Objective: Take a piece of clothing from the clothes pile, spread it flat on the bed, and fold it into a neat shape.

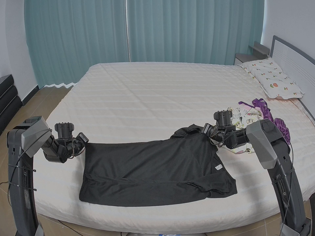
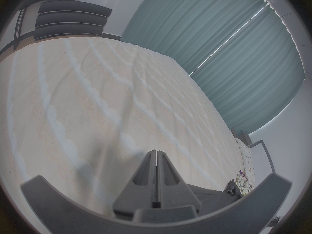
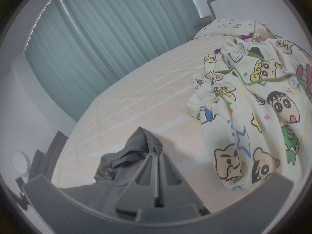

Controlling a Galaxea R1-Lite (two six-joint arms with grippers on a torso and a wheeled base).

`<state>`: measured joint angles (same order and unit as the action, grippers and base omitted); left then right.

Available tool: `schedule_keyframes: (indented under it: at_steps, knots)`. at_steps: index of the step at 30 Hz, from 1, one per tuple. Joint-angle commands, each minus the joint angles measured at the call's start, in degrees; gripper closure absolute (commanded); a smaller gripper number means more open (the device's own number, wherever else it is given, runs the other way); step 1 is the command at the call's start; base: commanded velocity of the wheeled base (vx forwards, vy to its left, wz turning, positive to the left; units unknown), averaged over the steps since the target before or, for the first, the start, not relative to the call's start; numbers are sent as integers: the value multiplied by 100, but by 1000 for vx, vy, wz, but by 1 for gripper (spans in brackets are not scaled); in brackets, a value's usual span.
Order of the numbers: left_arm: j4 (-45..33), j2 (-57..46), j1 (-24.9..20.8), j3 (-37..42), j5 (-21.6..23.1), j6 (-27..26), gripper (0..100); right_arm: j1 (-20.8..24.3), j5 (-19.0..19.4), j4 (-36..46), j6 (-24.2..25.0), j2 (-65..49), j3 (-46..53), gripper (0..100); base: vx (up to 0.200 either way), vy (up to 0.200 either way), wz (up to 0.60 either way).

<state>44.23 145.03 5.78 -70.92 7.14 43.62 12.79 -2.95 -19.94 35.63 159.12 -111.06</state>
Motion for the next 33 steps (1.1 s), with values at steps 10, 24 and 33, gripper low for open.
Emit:
schedule_keyframes:
  at_steps: [10, 24, 33]
  knots:
    - [350, -177, 55, 44, -55, 156, 100, -180, -294, -370, -399, -241, 603, 100, 0, 0, 0]
    - [438, -362, 125, 246, -20, 235, 100, -57, -470, -1337, -92, -391, 1174, 100, 0, 0, 0]
    - [587, -432, 108, 492, 6, 226, 100, -119, -549, -1398, -4, -444, 1016, 100, 0, 0, 0]
